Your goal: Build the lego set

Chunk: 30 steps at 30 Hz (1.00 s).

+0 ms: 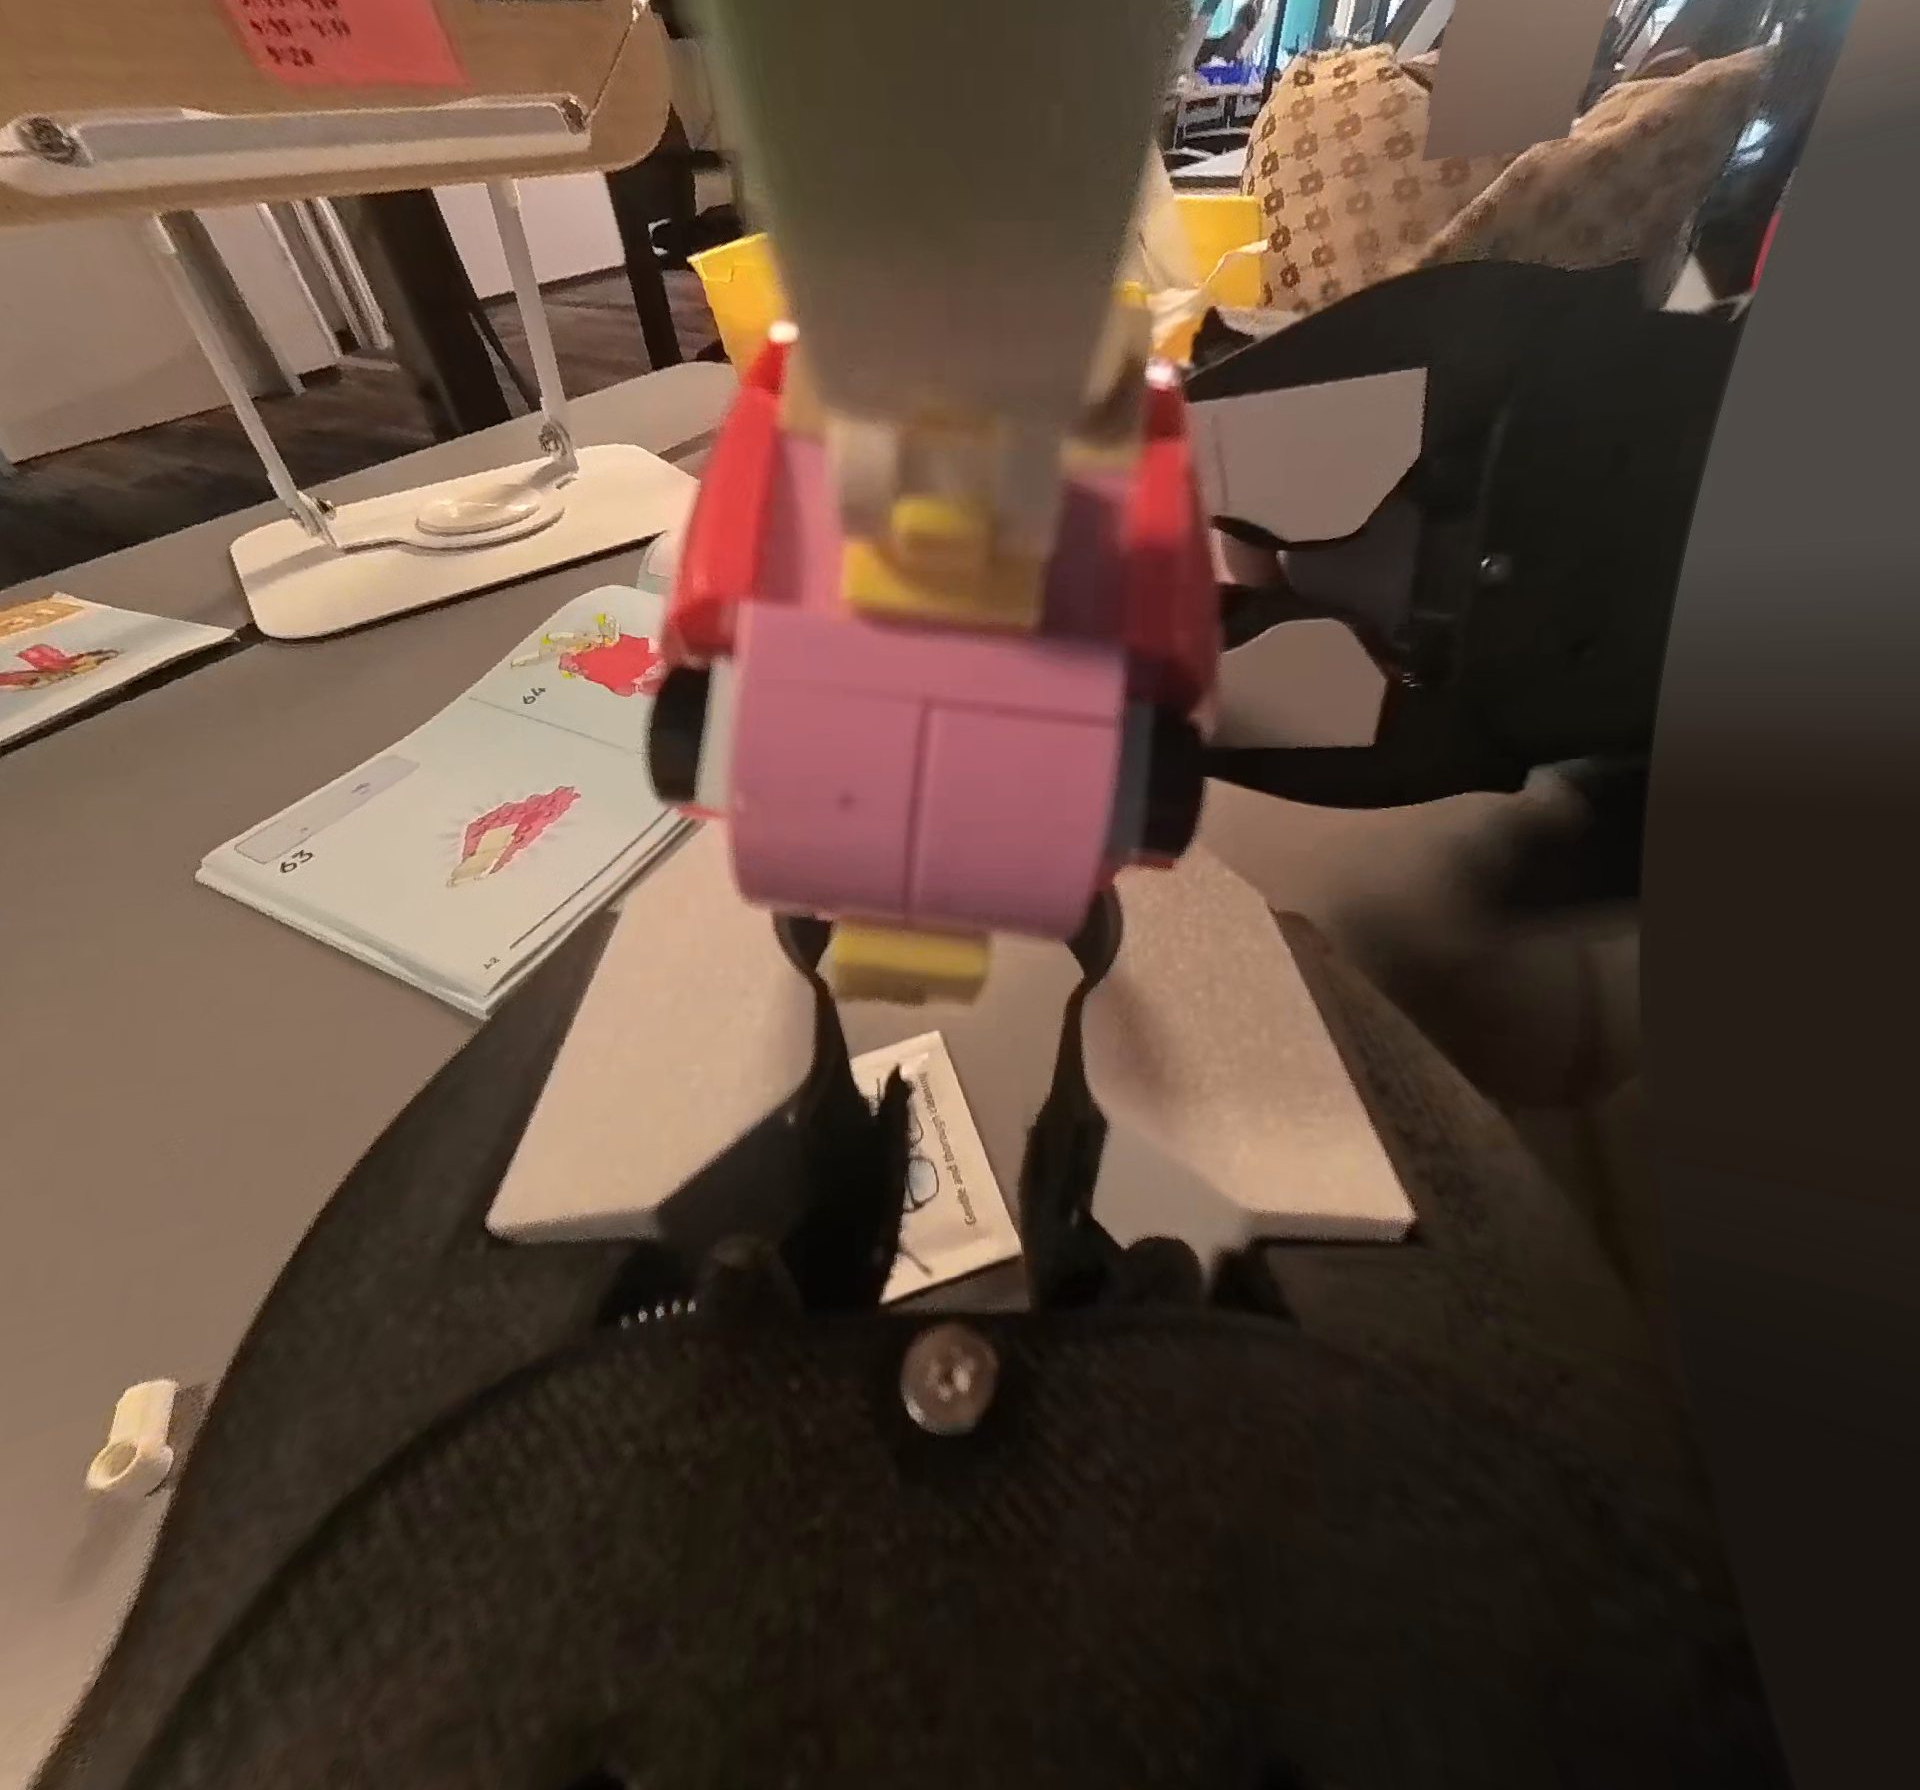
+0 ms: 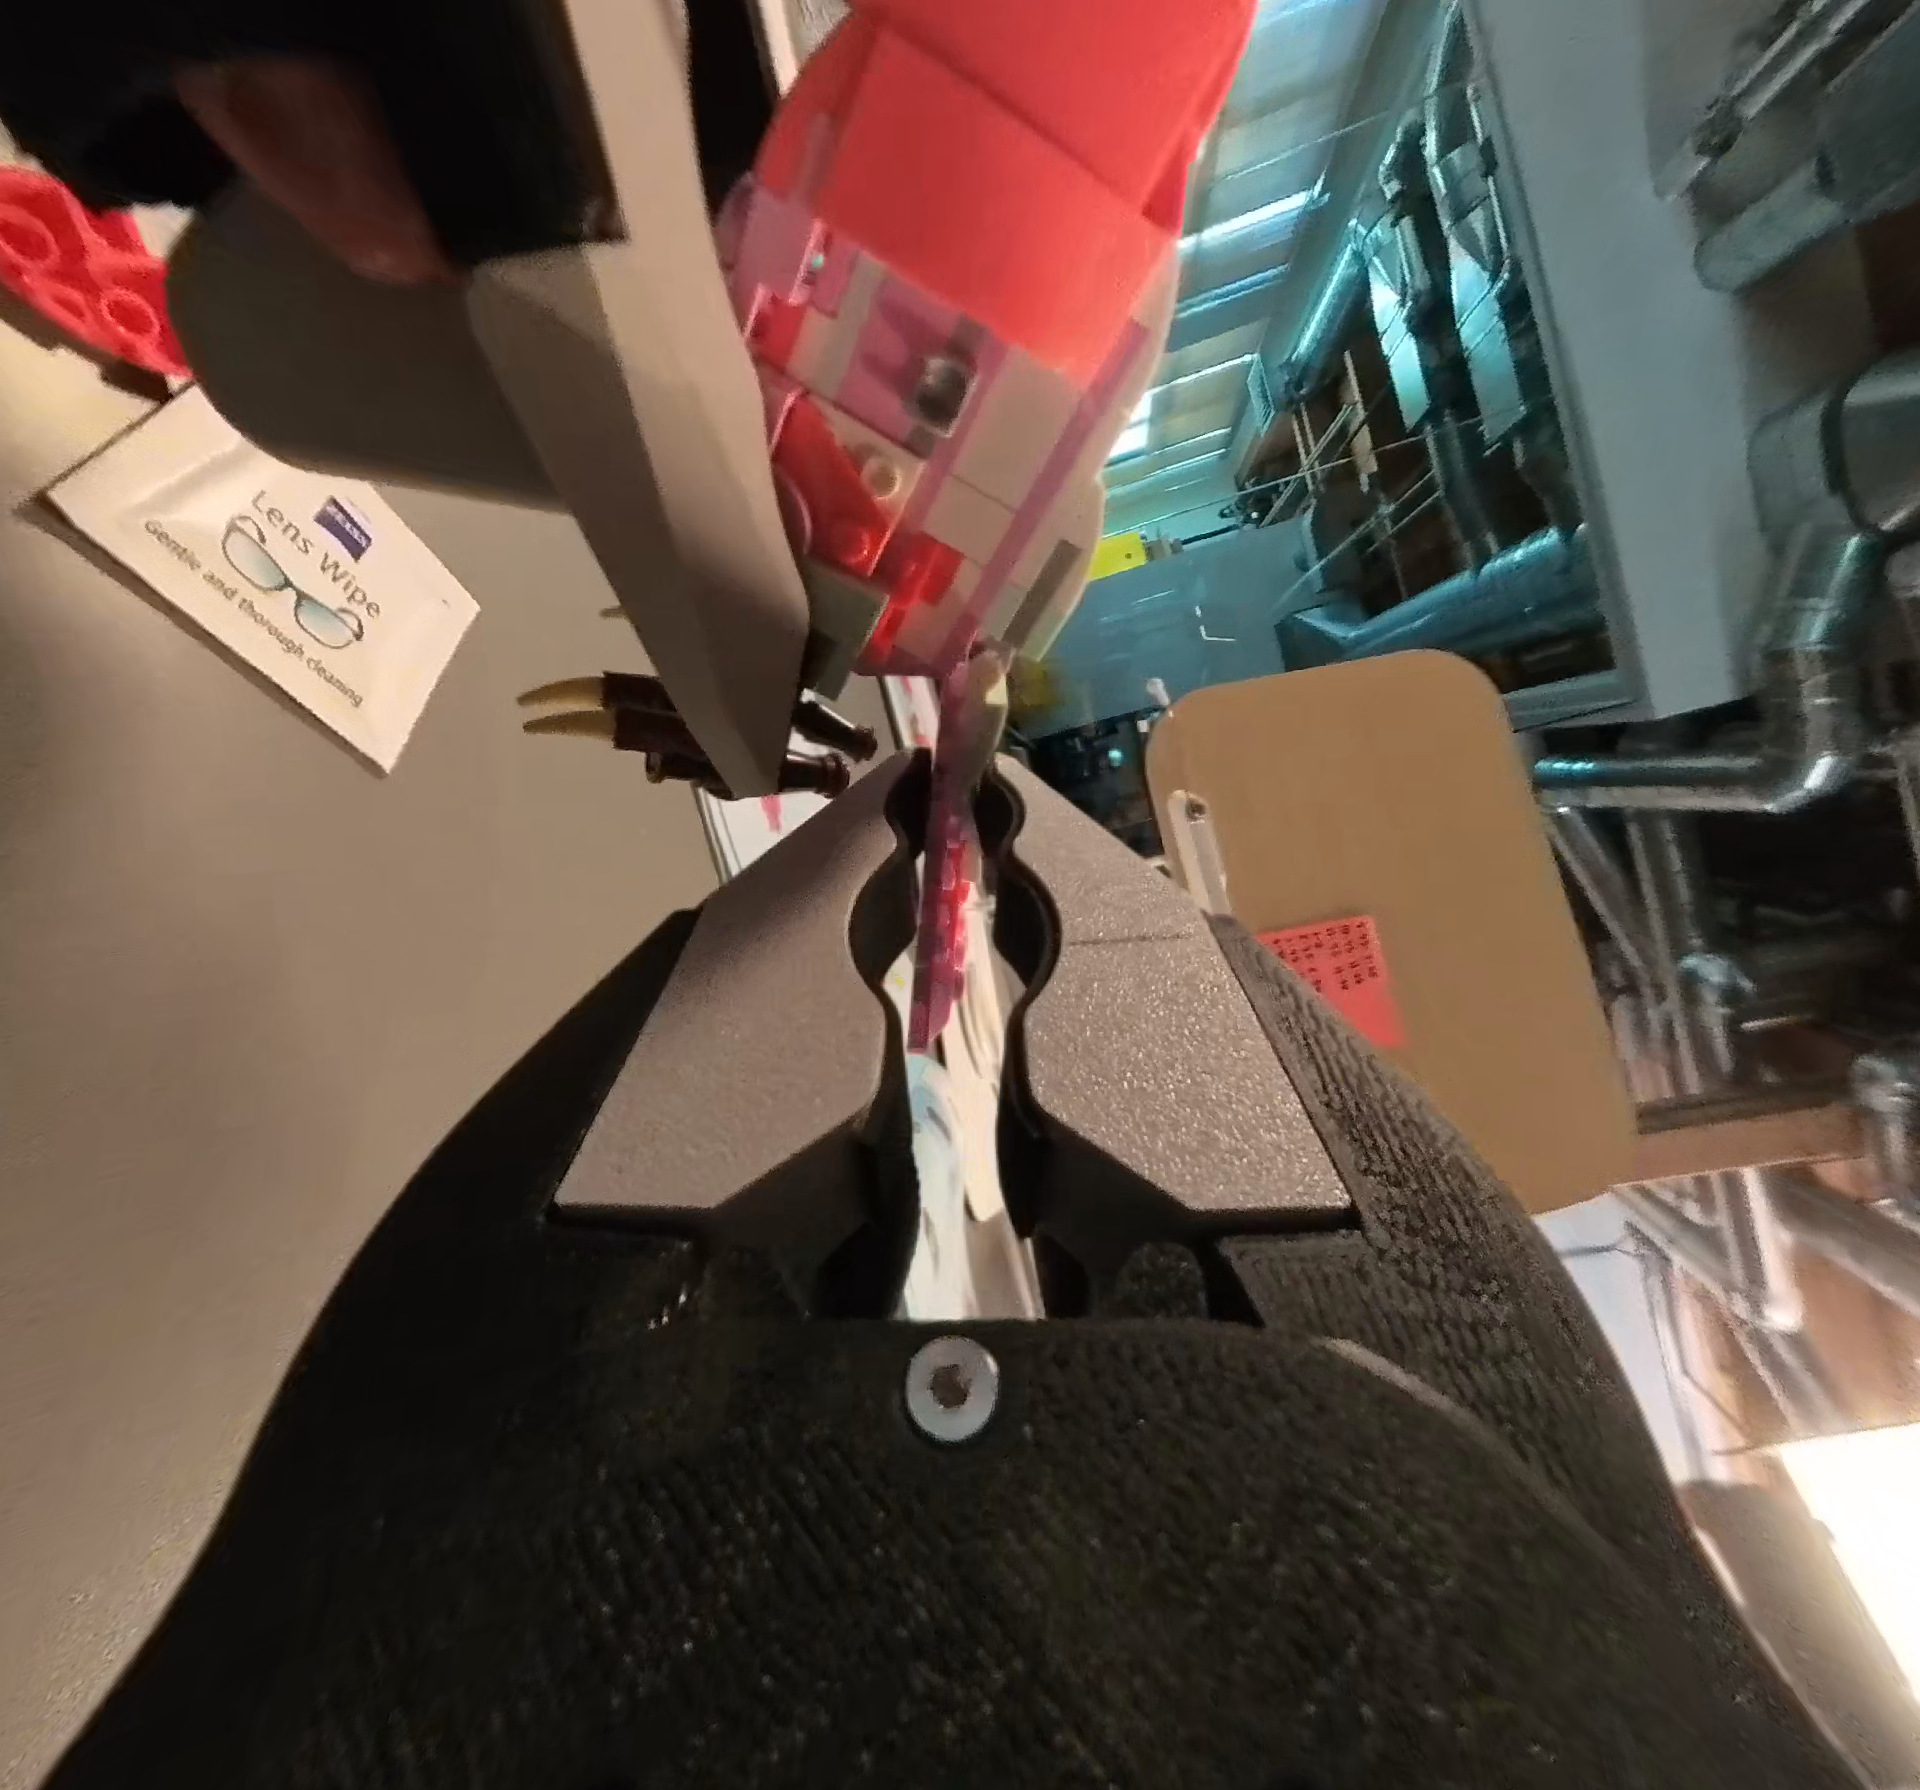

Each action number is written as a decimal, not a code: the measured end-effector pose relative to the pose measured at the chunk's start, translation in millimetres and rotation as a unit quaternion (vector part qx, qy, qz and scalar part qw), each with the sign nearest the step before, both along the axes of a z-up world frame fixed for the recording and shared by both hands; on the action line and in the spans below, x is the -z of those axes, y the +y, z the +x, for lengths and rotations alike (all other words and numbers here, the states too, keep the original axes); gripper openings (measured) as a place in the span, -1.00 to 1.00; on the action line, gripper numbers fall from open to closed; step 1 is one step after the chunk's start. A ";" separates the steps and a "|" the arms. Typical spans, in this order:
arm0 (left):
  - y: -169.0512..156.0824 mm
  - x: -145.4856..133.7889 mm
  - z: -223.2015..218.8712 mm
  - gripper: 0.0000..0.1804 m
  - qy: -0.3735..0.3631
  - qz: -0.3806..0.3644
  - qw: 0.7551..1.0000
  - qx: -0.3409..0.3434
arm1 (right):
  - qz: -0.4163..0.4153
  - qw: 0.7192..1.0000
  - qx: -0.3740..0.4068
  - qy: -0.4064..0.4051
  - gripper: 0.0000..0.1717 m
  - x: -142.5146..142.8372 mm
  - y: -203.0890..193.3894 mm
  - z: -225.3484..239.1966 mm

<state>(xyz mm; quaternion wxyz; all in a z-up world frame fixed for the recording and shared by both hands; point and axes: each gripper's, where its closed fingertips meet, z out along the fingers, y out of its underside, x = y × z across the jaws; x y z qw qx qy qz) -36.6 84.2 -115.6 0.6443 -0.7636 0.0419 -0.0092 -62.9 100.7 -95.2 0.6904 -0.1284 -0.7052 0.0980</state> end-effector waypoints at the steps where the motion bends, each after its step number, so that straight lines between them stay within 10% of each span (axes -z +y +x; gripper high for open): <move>1: 0.1 1.0 1.0 -0.59 0.002 -0.004 1.000 0.002 | 0.006 1.000 0.000 0.002 -0.92 0.3 0.1 0.0; 30: 6.8 5.5 -2.1 -0.59 0.069 -0.014 0.996 -0.049 | -0.022 0.998 0.060 -0.010 -0.94 5.0 7.0 -1.0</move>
